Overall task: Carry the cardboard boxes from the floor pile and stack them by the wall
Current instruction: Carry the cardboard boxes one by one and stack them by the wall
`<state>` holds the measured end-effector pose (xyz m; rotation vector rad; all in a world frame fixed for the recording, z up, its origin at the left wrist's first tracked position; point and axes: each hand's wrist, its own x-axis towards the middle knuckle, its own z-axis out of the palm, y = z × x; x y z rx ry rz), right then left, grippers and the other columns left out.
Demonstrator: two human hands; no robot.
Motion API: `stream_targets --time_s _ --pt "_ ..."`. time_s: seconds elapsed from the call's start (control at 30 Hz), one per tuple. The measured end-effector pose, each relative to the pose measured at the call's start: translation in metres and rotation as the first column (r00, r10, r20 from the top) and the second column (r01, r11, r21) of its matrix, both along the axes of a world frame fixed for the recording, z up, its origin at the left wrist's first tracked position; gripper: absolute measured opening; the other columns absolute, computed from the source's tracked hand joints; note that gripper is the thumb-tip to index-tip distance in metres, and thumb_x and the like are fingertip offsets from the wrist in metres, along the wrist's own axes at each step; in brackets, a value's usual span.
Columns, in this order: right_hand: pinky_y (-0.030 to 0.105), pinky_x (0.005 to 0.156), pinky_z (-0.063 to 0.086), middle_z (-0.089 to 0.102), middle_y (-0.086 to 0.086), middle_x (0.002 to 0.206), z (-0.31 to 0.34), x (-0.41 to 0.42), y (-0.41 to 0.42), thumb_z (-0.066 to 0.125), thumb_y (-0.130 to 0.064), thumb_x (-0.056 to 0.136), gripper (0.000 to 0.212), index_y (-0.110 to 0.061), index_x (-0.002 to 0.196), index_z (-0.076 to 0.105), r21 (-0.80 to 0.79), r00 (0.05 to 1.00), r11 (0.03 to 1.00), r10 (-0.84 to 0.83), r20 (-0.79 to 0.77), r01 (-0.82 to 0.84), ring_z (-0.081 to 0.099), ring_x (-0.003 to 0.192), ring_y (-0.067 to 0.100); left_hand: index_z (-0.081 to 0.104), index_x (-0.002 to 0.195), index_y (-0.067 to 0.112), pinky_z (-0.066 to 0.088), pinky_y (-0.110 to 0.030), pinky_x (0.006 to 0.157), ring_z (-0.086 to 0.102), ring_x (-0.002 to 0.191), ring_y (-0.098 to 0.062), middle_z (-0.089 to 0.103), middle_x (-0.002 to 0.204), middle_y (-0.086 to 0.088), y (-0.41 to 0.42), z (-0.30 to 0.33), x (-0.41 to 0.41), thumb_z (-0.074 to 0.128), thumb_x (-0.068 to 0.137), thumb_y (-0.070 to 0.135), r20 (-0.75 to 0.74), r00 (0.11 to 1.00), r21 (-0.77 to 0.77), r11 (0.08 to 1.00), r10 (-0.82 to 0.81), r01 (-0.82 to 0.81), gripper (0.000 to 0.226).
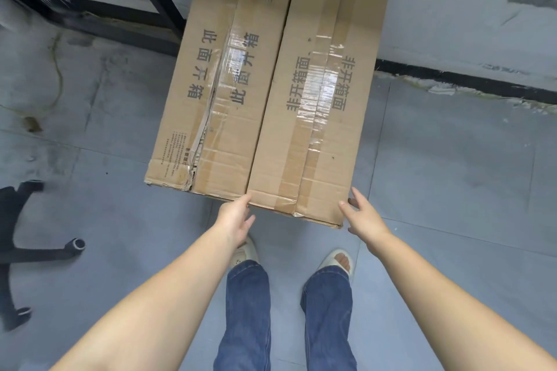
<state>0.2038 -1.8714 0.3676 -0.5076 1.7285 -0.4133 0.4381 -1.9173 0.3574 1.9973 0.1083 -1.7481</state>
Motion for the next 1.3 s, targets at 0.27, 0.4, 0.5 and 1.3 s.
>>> stream_targets --time_s 0.27,0.4,0.5,1.3 --pt "0.019 0.096 0.033 0.054 -0.009 0.135 0.16 -0.028 0.025 0.047 -0.033 0.1 0.047 -0.028 0.145 0.037 -0.165 0.955 0.944 0.27 -0.12 -0.287 0.049 0.113 0.002 0.042 0.139 0.02 0.041 -0.027 0.098 0.055 0.11 -0.013 0.058 0.129 -0.004 0.025 0.177 0.017 0.057 0.094 0.019 0.382 0.694 -0.264 0.647 -0.61 0.715 0.048" --pt "0.018 0.096 0.035 0.058 -0.026 0.121 0.245 -0.043 0.061 0.047 -0.033 0.099 0.04 -0.042 0.137 0.04 -0.311 0.943 0.891 0.298 -0.146 -0.33 0.052 0.113 -0.009 0.053 0.12 0.031 0.041 -0.015 0.091 0.06 0.11 -0.009 0.065 0.111 0.008 0.058 0.27 0.03 0.058 0.093 0.011 0.514 0.638 -0.424 0.477 -0.573 0.77 0.034" --pt "0.005 0.09 0.038 0.059 -0.024 0.12 0.293 -0.044 0.098 0.048 -0.025 0.099 0.038 -0.046 0.13 0.041 -0.407 0.953 0.862 0.268 -0.14 -0.302 0.055 0.111 -0.009 0.055 0.121 0.032 0.045 -0.011 0.091 0.061 0.107 -0.002 0.067 0.111 0.008 0.092 0.319 0.037 0.058 0.092 0.006 0.548 0.651 -0.517 0.398 -0.526 0.757 0.039" --pt "0.021 0.088 0.05 0.065 -0.004 0.115 0.35 0.199 0.324 0.048 -0.018 0.088 0.039 -0.022 0.127 0.051 -0.57 0.385 0.33 -0.922 -0.024 0.753 0.065 0.097 -0.006 0.06 0.115 0.027 0.049 -0.016 0.09 0.063 0.104 -0.003 0.07 0.109 0.001 0.089 0.378 0.094 0.059 0.086 -0.003 0.627 0.116 -0.604 -0.386 -0.771 0.697 0.042"
